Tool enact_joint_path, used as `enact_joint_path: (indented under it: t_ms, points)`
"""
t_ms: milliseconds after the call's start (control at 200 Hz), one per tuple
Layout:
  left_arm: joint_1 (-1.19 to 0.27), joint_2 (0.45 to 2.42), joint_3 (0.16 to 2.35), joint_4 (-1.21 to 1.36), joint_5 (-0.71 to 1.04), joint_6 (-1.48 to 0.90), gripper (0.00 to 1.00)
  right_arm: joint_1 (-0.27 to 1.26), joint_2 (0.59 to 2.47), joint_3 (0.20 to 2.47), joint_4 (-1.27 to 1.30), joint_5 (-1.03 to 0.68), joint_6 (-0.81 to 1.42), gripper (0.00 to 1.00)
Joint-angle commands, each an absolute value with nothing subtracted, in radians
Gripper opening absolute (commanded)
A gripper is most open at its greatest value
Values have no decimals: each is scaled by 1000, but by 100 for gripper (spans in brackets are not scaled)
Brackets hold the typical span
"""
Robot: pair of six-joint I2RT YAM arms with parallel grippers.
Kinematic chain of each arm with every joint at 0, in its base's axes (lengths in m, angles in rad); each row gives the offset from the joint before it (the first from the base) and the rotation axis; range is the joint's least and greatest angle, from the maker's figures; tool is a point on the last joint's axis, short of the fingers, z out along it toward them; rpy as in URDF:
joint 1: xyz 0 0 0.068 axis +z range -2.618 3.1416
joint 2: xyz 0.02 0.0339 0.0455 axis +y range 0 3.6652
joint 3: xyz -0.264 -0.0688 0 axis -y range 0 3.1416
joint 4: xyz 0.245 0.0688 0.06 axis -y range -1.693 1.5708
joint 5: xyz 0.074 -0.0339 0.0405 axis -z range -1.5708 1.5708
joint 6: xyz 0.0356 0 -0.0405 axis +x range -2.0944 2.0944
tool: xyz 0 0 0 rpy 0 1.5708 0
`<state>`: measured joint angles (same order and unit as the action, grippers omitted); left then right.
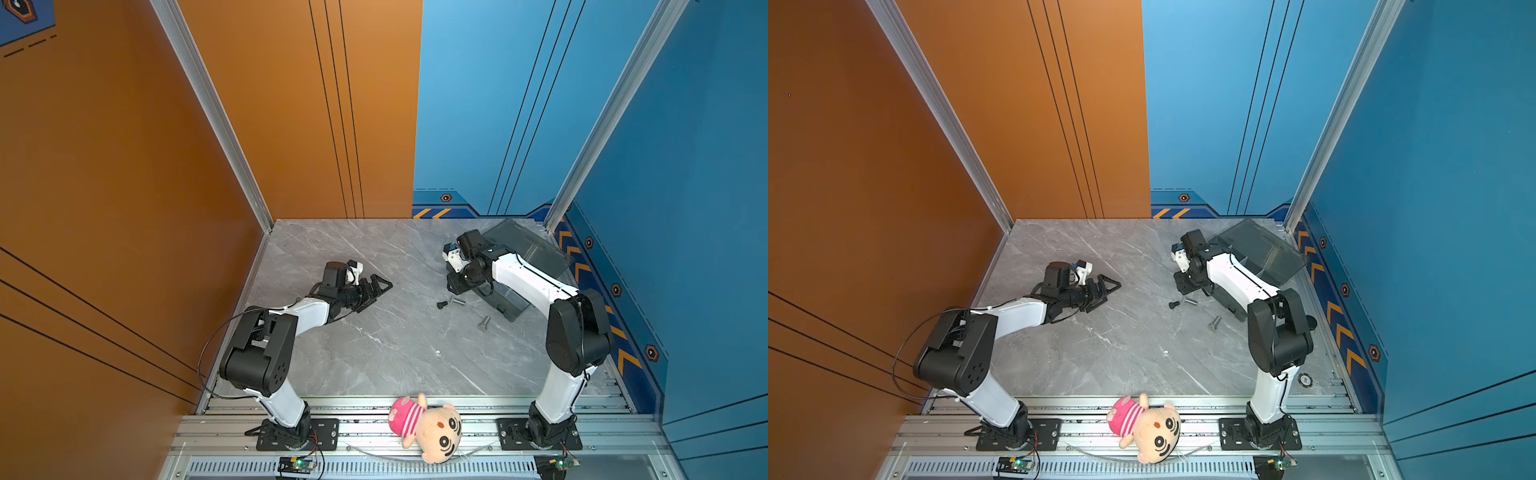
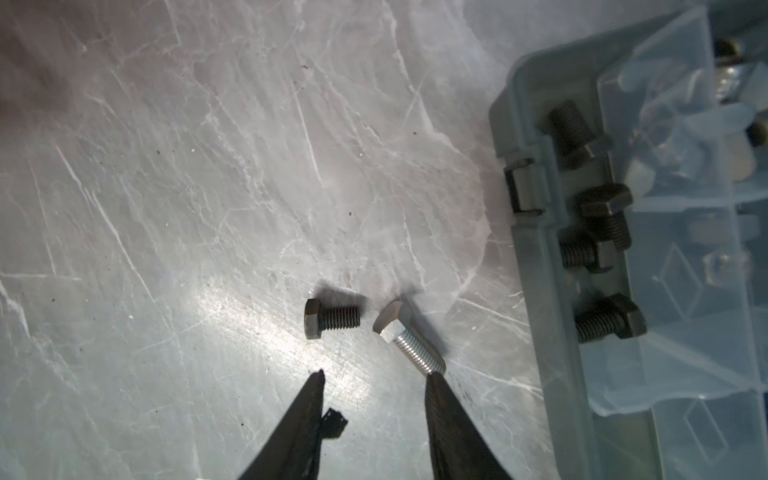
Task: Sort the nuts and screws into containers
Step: 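Move the open right gripper back over the remaining bolts on the table, then lower the right gripper onto the last black bolt and close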
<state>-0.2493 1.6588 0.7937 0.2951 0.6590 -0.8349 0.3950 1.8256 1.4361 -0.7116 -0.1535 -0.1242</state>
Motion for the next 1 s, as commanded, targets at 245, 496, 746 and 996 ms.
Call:
enact_joint_path:
  t_ms: [245,496,746,996]
  points:
    - [-256,1643,798,287,652,-819,98,454,1875,1419,-686,-191,-535,38]
    - [-254,1640,795,287,654,-820,98,452,1985,1493,-790,-212,-690,36]
    - [-245,1632,790,278,651,-815,98,457,2034,1517,-809,-246,-717,34]
    - [-245,1634,793,277,649,-816,98,451,2049,1517,-809,-239,-730,35]
